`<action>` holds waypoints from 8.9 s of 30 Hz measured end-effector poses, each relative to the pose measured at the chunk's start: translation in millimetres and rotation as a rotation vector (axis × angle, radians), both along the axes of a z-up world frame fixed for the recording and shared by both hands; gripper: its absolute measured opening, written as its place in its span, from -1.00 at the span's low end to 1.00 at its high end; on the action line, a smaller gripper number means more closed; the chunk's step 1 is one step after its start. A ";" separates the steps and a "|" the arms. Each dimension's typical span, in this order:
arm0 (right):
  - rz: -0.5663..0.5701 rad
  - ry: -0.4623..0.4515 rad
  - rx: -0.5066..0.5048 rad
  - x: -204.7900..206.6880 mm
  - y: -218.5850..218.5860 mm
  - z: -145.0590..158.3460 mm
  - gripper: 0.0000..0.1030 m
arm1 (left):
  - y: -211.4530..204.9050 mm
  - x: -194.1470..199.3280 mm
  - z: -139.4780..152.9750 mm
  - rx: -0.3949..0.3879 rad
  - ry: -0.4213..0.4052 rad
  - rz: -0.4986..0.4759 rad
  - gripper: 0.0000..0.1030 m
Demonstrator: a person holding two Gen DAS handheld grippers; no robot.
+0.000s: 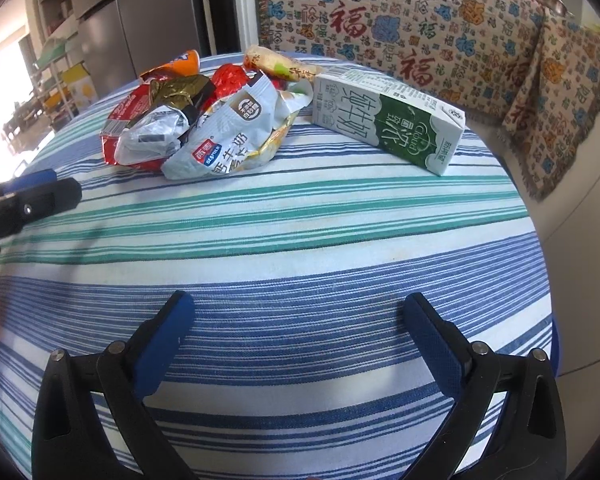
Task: Collect trash
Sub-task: 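Grasp the red snack wrapper with the left tool, then lift the red wrapper with the left tool while the right tool grasps the gold wrapper, then carry both wrappers to the blue wastebasket and open both tools to drop them, then move both tools back over the table toward the white snack bag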
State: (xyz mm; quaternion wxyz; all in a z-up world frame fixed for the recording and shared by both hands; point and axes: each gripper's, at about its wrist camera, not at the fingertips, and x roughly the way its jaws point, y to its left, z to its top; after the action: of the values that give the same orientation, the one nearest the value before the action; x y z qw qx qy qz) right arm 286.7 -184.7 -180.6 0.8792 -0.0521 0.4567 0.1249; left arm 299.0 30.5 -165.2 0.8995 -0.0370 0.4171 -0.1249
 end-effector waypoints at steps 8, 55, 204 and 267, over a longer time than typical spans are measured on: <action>0.000 0.001 0.000 0.0 -0.3 0.2 0.99 | 0.2 37.5 22.2 -0.048 0.000 -0.001 0.92; -0.004 0.029 0.245 13.8 51.7 29.2 0.88 | 77.1 -15.0 2.9 -0.003 0.091 0.063 0.43; -0.522 -0.154 0.139 -64.5 -343.0 80.8 0.96 | -328.6 -36.9 60.1 -0.014 -0.038 -0.445 0.24; -0.147 0.003 0.002 5.2 97.9 3.9 0.99 | 73.2 31.3 -23.6 0.185 0.054 0.331 0.66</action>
State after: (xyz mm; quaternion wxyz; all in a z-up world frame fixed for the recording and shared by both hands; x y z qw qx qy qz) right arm 291.9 -86.8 -176.6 0.8854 -0.0172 0.4605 0.0605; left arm 330.4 103.8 -188.8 0.8958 -0.0254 0.4390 0.0647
